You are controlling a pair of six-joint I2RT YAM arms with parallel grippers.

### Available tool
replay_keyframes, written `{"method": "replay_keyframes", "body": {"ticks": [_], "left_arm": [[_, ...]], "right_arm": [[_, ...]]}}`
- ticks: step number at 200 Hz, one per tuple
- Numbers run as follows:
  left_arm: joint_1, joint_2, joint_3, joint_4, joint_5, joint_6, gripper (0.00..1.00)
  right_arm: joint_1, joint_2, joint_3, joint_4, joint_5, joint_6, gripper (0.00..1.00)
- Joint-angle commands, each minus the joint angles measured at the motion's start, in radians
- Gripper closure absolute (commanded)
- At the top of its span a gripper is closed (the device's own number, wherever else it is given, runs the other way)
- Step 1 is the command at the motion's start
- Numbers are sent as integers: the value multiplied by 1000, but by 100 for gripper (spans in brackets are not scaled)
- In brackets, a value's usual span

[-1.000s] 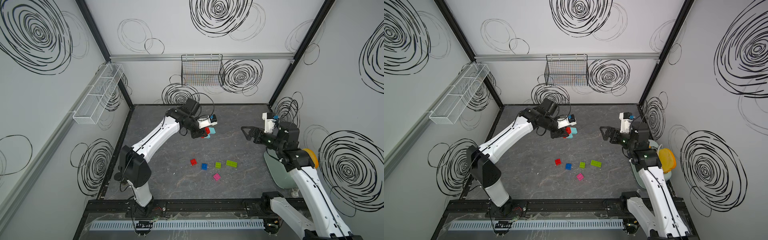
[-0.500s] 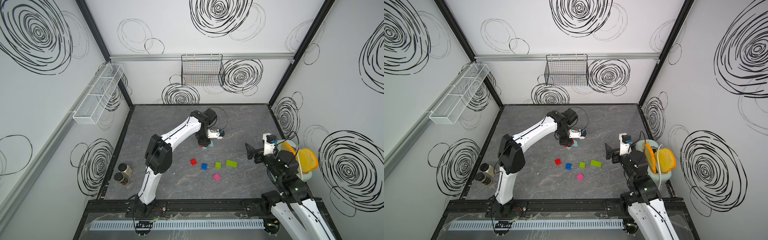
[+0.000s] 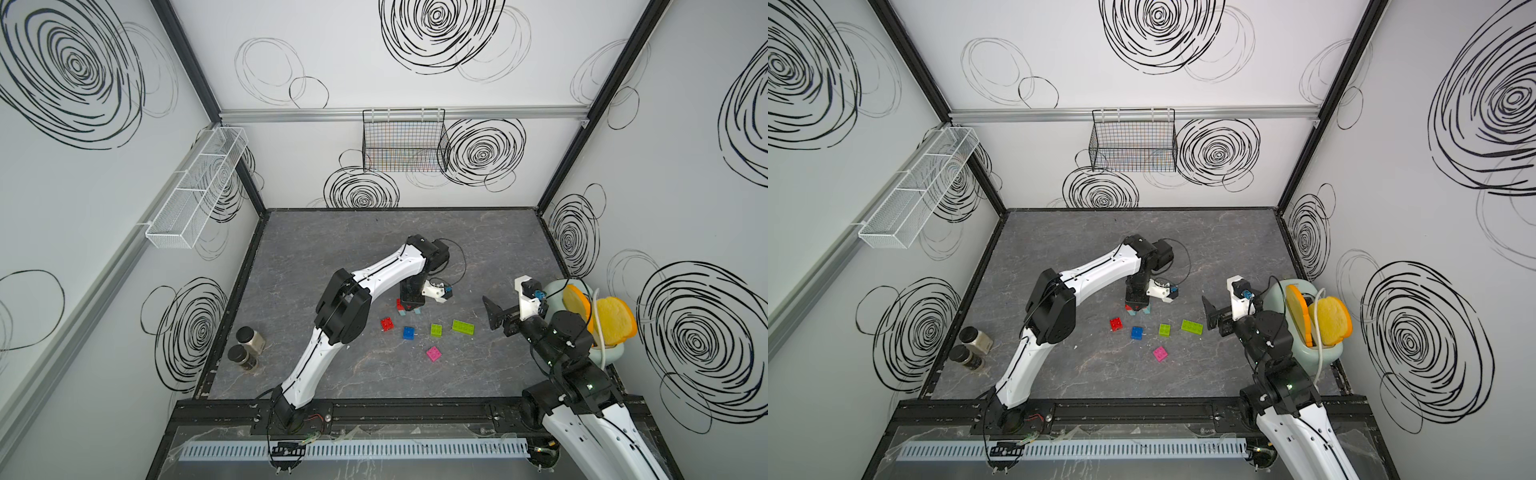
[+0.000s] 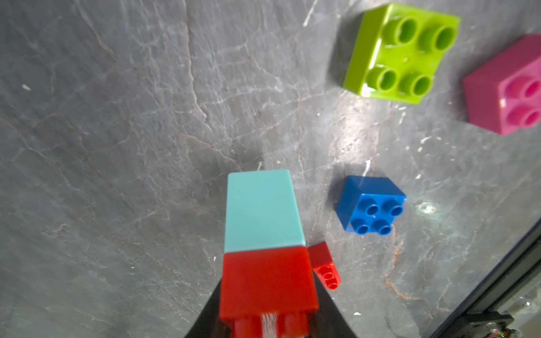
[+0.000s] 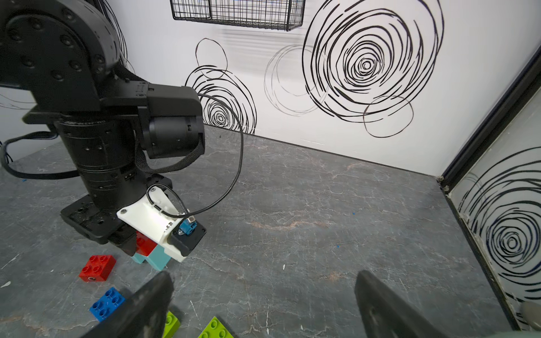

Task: Assemble a giraffe with lego
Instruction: Place the lego brick at the center of the board, then pick up the lego brick from the center of the board.

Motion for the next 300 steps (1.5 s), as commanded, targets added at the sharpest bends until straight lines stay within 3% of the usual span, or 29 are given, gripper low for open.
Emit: {"method": "replay_keyframes", "body": {"ticks": [1,23,41,75,104,108,155,187,241,281,300], "left_arm": [[1,36,45,-55,-35,21,81],[-3,63,55,-55,-63,17,77],[-3,74,56,-53,-67,17,68],[-3,70,88,-39,-73,0,31],[-2,5,104,-25,-59,12,13],[-1,-6,106,-25,-57,13,0],[102,-204,33,23,81,-13,2],[217,-468,-259,268,162,-64,2],[378,-847,-696,584,349,-187,2],[414,-1047,-960,773,448,-298,2],[449,-1105,-1050,818,562,-315,2]], "right_arm": [[-2,-10,-8,33,-18,-12,1],[-1,-10,-9,34,-25,-15,1],[-1,-7,-9,35,-38,-18,1],[-1,-7,-17,35,-93,-35,1],[13,25,-46,53,-170,-66,1],[19,31,-48,55,-178,-70,1],[77,130,-56,47,-249,-168,1],[113,218,-13,-4,-280,-254,1],[300,455,91,-165,-92,-519,1],[312,609,157,-180,-135,-501,0],[312,676,191,-179,-149,-506,5]]}}
